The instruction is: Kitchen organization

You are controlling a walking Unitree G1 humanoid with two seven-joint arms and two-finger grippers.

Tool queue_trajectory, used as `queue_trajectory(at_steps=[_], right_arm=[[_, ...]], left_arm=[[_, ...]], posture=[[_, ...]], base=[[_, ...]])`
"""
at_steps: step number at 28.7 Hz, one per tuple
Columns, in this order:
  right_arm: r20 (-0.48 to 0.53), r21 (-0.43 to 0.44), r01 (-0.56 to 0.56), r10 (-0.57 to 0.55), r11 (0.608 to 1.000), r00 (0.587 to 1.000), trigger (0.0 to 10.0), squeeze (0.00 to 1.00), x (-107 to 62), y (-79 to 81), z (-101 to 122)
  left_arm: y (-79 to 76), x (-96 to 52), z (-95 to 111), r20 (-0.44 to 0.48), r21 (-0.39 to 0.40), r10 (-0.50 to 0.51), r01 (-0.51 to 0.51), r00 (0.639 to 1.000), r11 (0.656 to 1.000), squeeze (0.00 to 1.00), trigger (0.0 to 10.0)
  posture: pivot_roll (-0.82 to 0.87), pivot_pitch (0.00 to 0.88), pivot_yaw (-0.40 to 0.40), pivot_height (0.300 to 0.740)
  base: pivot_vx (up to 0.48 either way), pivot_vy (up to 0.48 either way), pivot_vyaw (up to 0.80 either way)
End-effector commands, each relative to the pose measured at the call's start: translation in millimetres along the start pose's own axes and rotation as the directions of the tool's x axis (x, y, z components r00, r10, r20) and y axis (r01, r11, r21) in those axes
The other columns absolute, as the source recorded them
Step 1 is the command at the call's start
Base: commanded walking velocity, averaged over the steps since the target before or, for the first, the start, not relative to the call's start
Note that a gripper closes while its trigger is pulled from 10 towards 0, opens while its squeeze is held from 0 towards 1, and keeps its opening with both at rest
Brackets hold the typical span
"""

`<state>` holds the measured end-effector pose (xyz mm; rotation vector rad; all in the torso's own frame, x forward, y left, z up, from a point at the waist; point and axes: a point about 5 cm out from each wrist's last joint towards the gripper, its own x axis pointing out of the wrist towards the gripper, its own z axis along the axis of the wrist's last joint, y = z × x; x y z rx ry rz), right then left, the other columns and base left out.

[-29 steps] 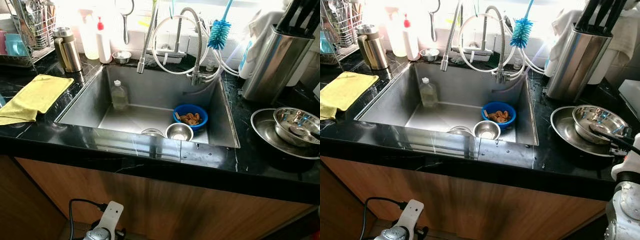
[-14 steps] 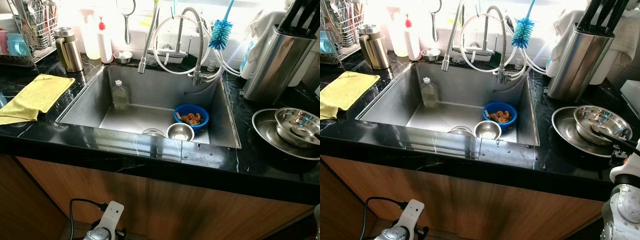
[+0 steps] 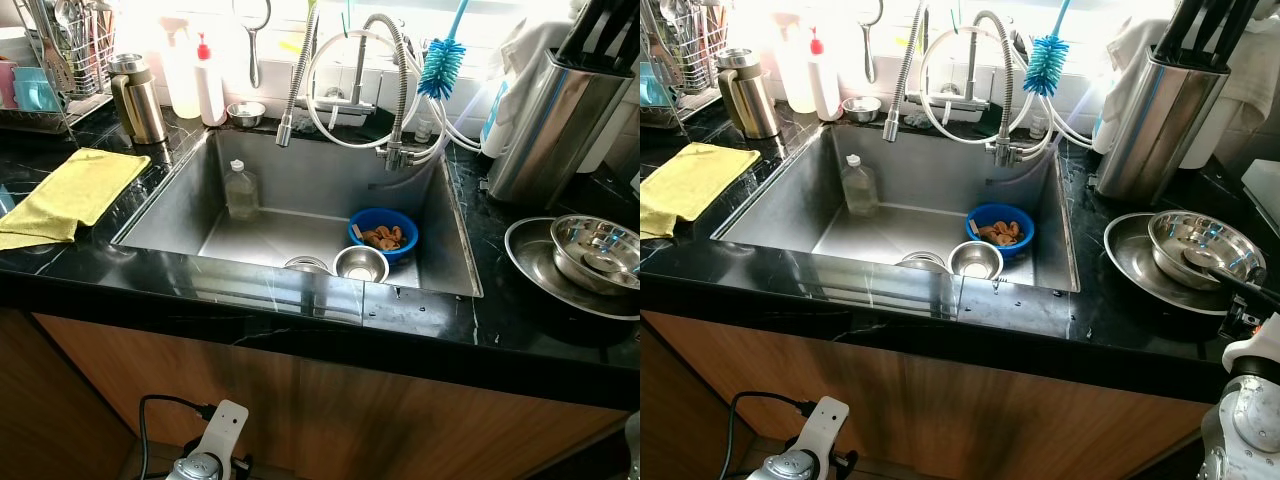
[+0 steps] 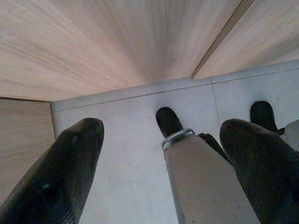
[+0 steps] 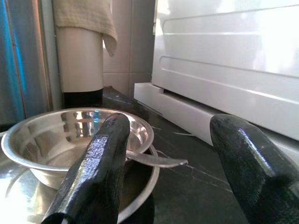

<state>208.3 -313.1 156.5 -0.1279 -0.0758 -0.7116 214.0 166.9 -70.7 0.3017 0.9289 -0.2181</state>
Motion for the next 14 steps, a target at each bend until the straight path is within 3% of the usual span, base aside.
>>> queue_trajectory(at_steps=[1,9,14], right_arm=[[-0.01,0.004,0.03,-0.03,1.0,1.0,10.0,0.0,-0.6,-4.3,-4.5],[-0.023,0.032,0.03,-0.029,0.999,0.999,10.0,0.0,-0.8,-1.4,-9.5],[-0.031,0.107,0.005,-0.002,0.994,1.0,10.0,0.0,-0.1,2.9,-12.1]], left_arm=[[1.2,0.7,5.6,0.007,0.012,-0.002,0.002,1.0,1.0,0.0,10.0],[1.3,0.8,7.0,0.011,0.012,-0.002,0.002,1.0,1.0,0.0,10.0],[0.9,0.9,7.5,0.013,0.012,-0.002,0.002,1.0,1.0,0.0,10.0]], posture=[[0.03,0.018,-0.046,0.736],[0.03,0.018,-0.046,0.736],[0.03,0.017,-0.047,0.736]], base=[[0.0,0.0,0.0],[0.0,0.0,0.0],[0.0,0.0,0.0]])
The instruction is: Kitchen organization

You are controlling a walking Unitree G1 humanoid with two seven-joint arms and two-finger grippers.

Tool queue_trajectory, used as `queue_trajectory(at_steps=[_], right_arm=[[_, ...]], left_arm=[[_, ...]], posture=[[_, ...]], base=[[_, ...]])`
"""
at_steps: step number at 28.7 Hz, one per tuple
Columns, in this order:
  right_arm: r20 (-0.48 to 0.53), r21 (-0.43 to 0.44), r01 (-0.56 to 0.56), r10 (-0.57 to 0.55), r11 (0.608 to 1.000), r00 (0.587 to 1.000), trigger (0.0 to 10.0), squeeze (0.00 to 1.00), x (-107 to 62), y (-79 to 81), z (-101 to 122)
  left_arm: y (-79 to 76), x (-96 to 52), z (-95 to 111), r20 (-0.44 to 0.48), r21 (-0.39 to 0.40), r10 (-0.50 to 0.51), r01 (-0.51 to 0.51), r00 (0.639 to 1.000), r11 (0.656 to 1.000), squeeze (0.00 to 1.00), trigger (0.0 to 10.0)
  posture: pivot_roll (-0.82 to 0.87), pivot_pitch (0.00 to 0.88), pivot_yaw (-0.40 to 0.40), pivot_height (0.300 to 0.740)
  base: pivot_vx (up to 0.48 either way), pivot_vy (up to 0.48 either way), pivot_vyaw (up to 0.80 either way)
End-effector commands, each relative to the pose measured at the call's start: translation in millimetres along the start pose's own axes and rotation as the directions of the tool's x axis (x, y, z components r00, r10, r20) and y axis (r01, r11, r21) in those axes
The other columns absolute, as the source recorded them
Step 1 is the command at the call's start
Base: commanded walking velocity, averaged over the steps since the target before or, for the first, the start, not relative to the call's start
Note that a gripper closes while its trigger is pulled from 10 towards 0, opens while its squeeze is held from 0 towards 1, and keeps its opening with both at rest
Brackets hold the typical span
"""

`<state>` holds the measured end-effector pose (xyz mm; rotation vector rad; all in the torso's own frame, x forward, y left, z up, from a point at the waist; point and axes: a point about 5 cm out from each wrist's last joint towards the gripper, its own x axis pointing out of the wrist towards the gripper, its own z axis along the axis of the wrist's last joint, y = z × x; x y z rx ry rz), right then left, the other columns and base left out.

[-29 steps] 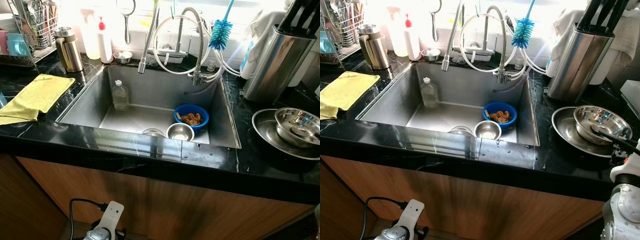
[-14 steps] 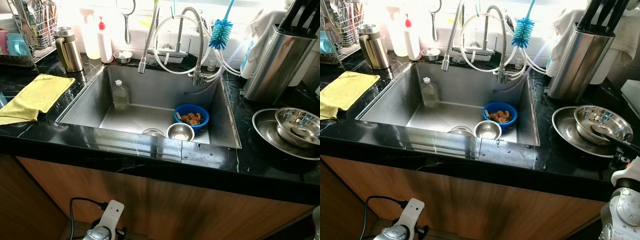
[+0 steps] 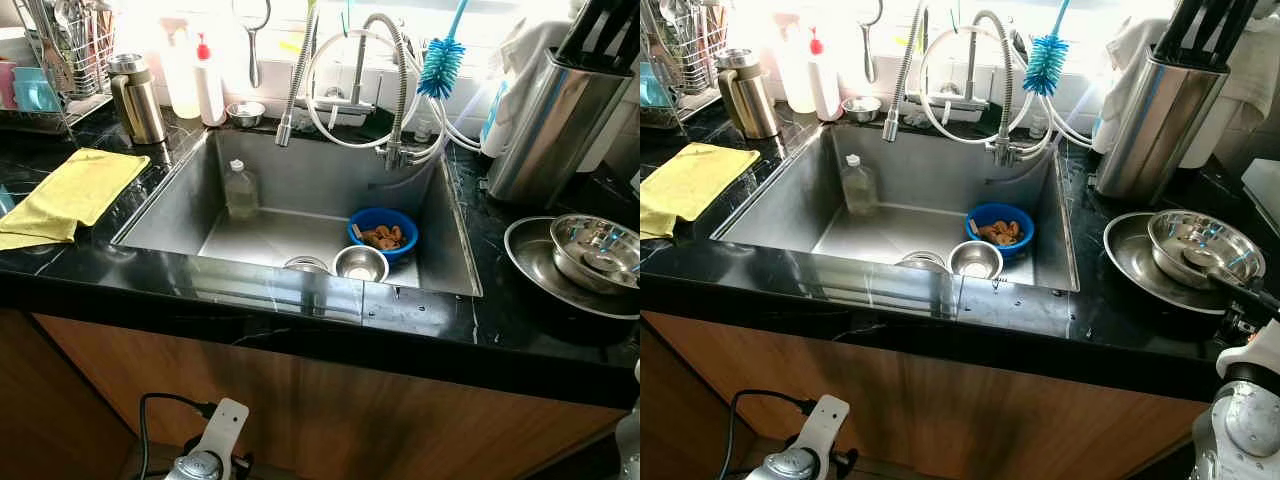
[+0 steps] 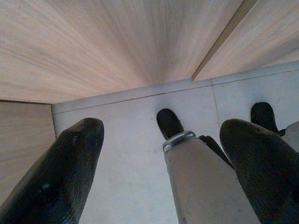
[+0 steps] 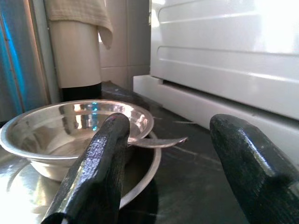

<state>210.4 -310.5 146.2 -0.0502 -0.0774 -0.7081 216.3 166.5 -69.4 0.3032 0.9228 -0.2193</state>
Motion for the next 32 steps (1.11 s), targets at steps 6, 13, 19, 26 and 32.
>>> queue_trajectory(at_steps=[6,13,19,26,32], right_arm=[[-0.01,0.084,-0.004,0.005,0.996,1.0,10.0,0.0,1.3,1.7,-3.8],[-0.017,0.147,0.027,-0.025,0.989,1.0,10.0,0.0,3.2,-2.3,-6.6],[-0.016,0.165,0.038,-0.036,0.986,0.999,10.0,0.0,5.5,-3.8,-6.6],[-0.007,0.177,0.038,-0.038,0.983,0.999,10.0,0.0,8.8,-2.6,-5.6],[0.0,0.178,0.034,-0.035,0.983,0.999,1.8,0.0,10.4,-2.0,-4.4]], left_arm=[[0.0,0.6,4.7,0.007,0.009,-0.003,0.003,1.0,1.0,0.0,10.0],[0.0,0.8,6.3,0.01,0.01,-0.002,0.002,1.0,1.0,0.0,10.0],[-0.1,1.0,7.4,0.013,0.011,-0.003,0.002,1.0,1.0,0.0,10.0],[0.7,0.6,4.5,0.007,0.01,0.0,0.0,1.0,1.0,0.0,10.0],[0.9,0.3,2.2,0.001,0.009,0.001,-0.001,1.0,1.0,0.0,10.0]], posture=[[0.03,0.017,-0.047,0.736],[0.03,0.017,-0.047,0.736],[0.03,0.017,-0.047,0.736],[0.04,0.015,-0.047,0.736],[0.04,0.016,-0.048,0.736]], base=[[0.0,0.0,0.0],[0.0,0.0,0.0],[0.0,0.0,0.0],[0.0,0.0,0.0],[0.0,0.0,0.0]])
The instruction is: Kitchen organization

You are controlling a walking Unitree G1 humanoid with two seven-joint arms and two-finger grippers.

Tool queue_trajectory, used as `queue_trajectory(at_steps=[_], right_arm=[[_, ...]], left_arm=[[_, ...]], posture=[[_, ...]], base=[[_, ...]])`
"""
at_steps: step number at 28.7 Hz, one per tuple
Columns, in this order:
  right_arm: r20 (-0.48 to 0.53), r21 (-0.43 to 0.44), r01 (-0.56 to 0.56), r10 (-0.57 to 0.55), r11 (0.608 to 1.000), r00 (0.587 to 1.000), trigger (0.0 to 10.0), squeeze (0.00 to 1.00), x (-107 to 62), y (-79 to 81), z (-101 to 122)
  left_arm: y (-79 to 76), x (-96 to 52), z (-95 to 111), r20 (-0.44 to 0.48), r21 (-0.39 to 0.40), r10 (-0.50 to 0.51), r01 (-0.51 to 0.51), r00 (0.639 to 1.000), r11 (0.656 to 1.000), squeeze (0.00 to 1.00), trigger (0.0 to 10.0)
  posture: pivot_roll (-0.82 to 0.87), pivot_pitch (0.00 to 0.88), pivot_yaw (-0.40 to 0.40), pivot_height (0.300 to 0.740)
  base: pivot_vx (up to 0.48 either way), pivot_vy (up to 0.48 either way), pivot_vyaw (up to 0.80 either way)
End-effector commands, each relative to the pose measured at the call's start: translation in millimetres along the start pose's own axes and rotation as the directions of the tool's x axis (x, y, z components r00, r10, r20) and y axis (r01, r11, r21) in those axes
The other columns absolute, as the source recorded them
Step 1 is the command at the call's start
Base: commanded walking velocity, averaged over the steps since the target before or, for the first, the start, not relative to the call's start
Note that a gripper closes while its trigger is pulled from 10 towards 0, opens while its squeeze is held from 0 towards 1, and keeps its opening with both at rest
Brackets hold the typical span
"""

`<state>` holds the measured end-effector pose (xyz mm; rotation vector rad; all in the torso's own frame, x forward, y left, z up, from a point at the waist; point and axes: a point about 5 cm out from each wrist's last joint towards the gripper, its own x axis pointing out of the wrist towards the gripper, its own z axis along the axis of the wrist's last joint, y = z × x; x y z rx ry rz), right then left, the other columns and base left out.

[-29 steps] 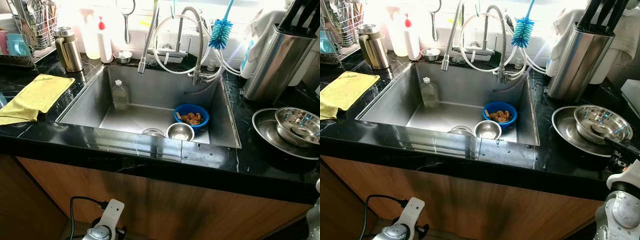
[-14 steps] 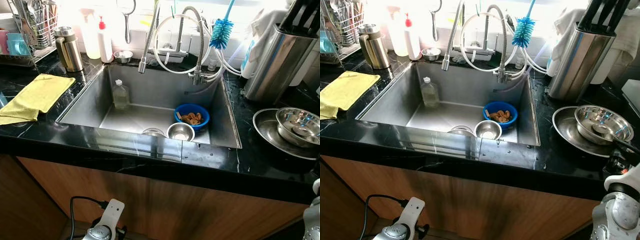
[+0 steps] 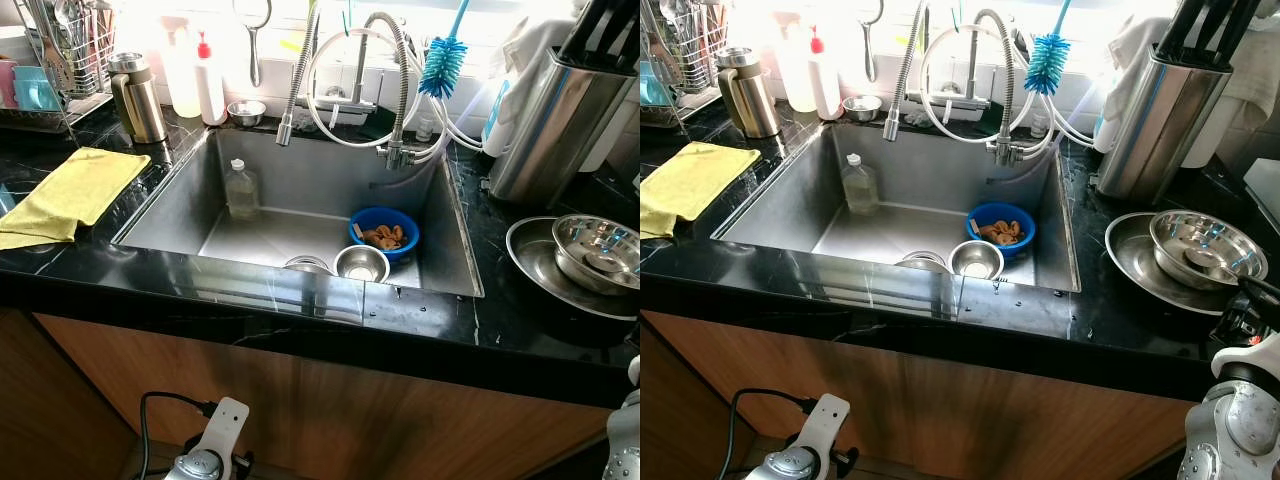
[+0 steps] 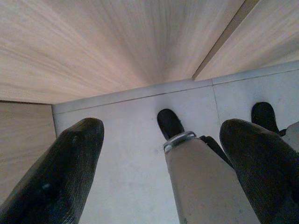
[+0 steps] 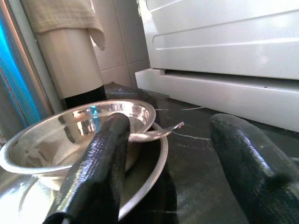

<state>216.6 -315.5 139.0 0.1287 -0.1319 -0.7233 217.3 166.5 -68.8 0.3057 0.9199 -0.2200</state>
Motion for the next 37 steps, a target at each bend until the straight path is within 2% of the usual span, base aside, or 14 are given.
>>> queue_trajectory(at_steps=[1,2,35,36,37], right_arm=[[0.016,-0.003,0.009,-0.009,1.0,1.0,1.8,0.0,3.3,-1.4,3.9],[0.017,-0.002,0.008,-0.008,1.0,1.0,0.0,0.0,3.4,-1.4,4.0],[0.033,0.015,-0.034,0.034,0.999,0.999,0.0,0.0,7.2,8.5,7.8],[0.041,0.018,-0.05,0.049,0.999,0.998,3.1,0.0,7.2,11.6,10.8],[0.053,0.021,-0.072,0.07,0.997,0.996,4.5,0.0,7.0,16.0,15.0]], left_arm=[[0.5,0.2,1.2,-0.001,0.006,0.0,0.0,1.0,1.0,0.0,10.0],[0.5,0.2,1.3,-0.001,0.007,0.0,0.0,1.0,1.0,0.0,10.0],[-0.5,0.5,3.4,0.005,0.003,0.005,-0.005,1.0,1.0,0.0,10.0],[-0.4,0.6,3.6,0.006,0.002,0.006,-0.006,1.0,1.0,0.0,10.0],[-0.4,0.6,3.9,0.006,0.001,0.006,-0.006,1.0,1.0,0.0,10.0]], posture=[[0.04,0.015,-0.048,0.736],[0.04,0.014,-0.048,0.736],[0.04,0.001,-0.055,0.736],[0.04,0.002,-0.055,0.736],[0.04,0.004,-0.055,0.736]], base=[[0.0,0.0,0.0],[0.0,0.0,0.0],[0.0,0.0,0.0],[0.0,0.0,0.0],[0.0,0.0,0.0]])
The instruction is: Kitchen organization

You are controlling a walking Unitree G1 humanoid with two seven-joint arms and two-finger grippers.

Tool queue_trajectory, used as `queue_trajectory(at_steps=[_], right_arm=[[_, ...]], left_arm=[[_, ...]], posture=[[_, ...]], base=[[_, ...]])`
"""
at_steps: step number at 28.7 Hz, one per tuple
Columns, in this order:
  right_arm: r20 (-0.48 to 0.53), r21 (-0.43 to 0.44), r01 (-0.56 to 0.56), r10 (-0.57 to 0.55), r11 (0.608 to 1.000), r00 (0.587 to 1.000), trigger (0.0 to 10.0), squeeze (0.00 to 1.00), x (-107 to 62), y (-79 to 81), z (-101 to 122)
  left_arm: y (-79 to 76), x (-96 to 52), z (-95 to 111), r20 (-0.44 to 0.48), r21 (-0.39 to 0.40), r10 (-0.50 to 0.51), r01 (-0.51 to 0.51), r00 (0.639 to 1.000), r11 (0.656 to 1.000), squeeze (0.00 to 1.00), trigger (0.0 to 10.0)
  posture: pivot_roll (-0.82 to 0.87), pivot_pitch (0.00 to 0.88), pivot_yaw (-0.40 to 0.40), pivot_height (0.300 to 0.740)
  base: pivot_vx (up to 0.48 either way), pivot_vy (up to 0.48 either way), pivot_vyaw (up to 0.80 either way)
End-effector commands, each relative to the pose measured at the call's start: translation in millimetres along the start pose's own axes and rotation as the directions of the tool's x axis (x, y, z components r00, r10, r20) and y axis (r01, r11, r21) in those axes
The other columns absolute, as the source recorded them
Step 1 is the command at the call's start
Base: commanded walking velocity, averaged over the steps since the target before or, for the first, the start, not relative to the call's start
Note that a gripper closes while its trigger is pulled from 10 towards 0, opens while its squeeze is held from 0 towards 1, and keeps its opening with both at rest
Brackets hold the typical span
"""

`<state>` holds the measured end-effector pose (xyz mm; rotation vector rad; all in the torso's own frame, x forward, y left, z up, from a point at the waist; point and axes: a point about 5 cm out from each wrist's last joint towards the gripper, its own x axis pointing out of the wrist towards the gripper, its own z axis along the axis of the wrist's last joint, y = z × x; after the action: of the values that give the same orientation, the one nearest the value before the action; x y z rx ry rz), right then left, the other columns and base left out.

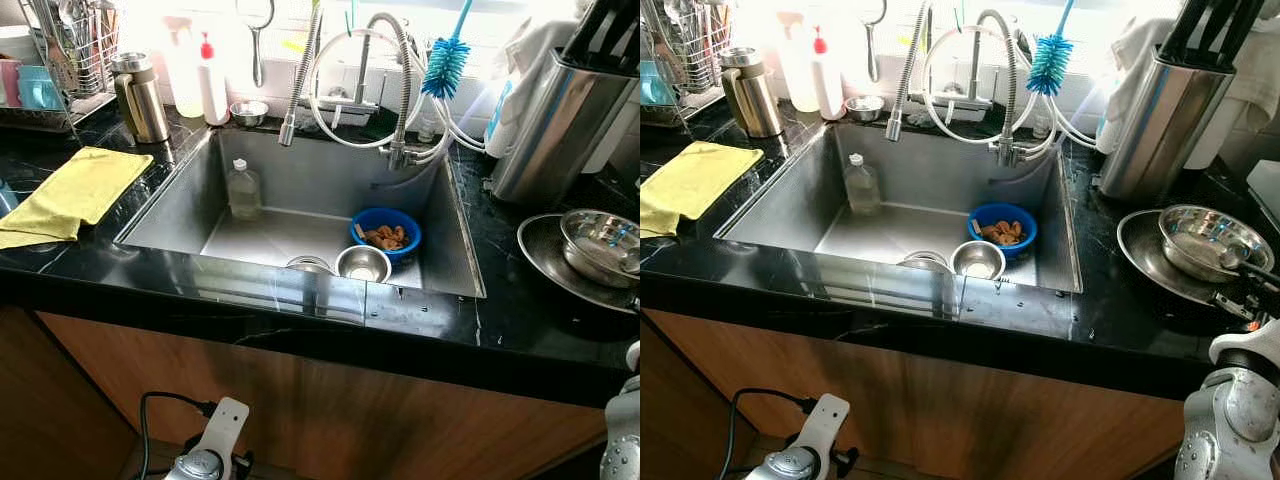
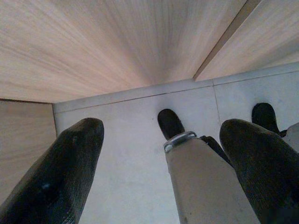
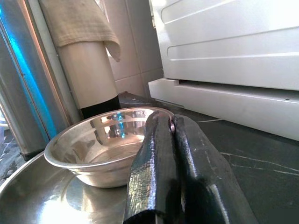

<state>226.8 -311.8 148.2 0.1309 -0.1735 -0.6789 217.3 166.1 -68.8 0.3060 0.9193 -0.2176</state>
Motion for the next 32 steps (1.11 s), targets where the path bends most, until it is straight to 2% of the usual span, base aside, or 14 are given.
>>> queue_trajectory(at_steps=[1,2,11,13,15,16,17,18,20,22,27,31,32], right_arm=[[0.023,0.005,-0.034,0.034,0.999,0.999,9.0,0.0,1.8,7.4,9.6],[0.028,0.006,-0.044,0.044,0.999,0.999,10.0,0.0,1.8,9.9,11.7],[0.086,0.037,-0.153,0.149,0.988,0.985,10.0,0.0,2.8,36.2,34.2],[0.126,0.038,-0.226,0.22,0.973,0.967,10.0,0.0,2.7,49.8,49.0],[0.144,0.036,-0.258,0.251,0.965,0.957,10.0,0.0,2.1,55.5,55.1],[0.169,0.025,-0.319,0.31,0.948,0.936,10.0,0.0,0.2,64.8,63.3],[0.169,0.025,-0.319,0.31,0.948,0.936,10.0,0.0,0.2,64.8,63.3],[0.185,0.007,-0.39,0.382,0.921,0.906,10.0,0.0,-3.0,75.9,70.0],[0.185,-0.007,-0.444,0.438,0.896,0.88,10.0,0.0,-6.1,84.2,72.8],[0.14,-0.045,-0.556,0.556,0.83,0.819,10.0,0.0,-11.6,98.0,68.4],[0.045,-0.047,-0.651,0.653,0.757,0.756,10.0,0.0,-15.9,107.0,53.3],[-0.096,-0.047,-0.71,0.704,0.703,0.704,10.0,0.0,-15.3,110.9,28.8],[-0.157,-0.054,-0.735,0.721,0.676,0.675,10.0,0.0,-12.6,111.6,15.1]], left_arm=[[0.0,0.6,3.9,0.006,0.001,0.004,-0.004,1.0,1.0,0.0,10.0],[0.0,0.6,4.1,0.007,0.001,0.004,-0.004,1.0,1.0,0.0,10.0],[0.4,0.8,6.4,0.013,-0.007,0.007,-0.007,1.0,1.0,0.0,10.0],[0.3,0.9,6.9,0.014,-0.011,0.008,-0.008,1.0,1.0,0.0,10.0],[0.2,0.9,6.8,0.014,-0.012,0.009,-0.009,1.0,1.0,0.0,10.0],[0.1,0.9,6.6,0.014,-0.014,0.01,-0.009,1.0,1.0,0.0,10.0],[0.1,0.9,6.6,0.014,-0.014,0.01,-0.009,1.0,1.0,0.0,10.0],[-0.1,0.9,6.6,0.014,-0.015,0.01,-0.009,1.0,1.0,0.0,10.0],[-0.4,0.9,6.7,0.014,-0.015,0.009,-0.009,1.0,1.0,0.0,10.0],[-1.1,1.1,7.4,0.016,-0.017,0.009,-0.009,1.0,1.0,0.0,10.0],[-2.0,1.1,7.3,0.016,-0.022,0.01,-0.01,1.0,1.0,0.0,10.0],[-2.2,1.1,6.4,0.013,-0.024,0.011,-0.011,1.0,1.0,0.0,10.0],[-2.4,1.0,6.0,0.012,-0.026,0.011,-0.011,1.0,1.0,0.0,10.0]], posture=[[0.04,0.004,-0.055,0.736],[0.04,0.004,-0.056,0.736],[0.04,0.003,-0.059,0.736],[0.04,0.002,-0.06,0.736],[0.04,0.001,-0.062,0.736],[0.04,0.001,-0.062,0.736],[0.04,0.001,-0.062,0.736],[0.03,0.001,-0.062,0.736],[0.03,0.001,-0.063,0.736],[0.03,0.002,-0.067,0.736],[0.03,0.002,-0.071,0.736],[0.03,0.002,-0.072,0.736],[0.04,0.003,-0.073,0.736]], base=[[0.0,0.0,0.0],[0.0,0.0,0.0],[0.0,0.0,0.0],[0.0,0.0,0.0],[0.0,0.0,0.0],[0.0,0.0,0.0],[0.0,0.0,0.0],[0.0,0.0,0.0],[0.0,0.0,0.0],[0.0,0.0,0.0],[0.0,0.0,0.0],[0.0,0.0,0.0],[0.0,0.0,0.0]])
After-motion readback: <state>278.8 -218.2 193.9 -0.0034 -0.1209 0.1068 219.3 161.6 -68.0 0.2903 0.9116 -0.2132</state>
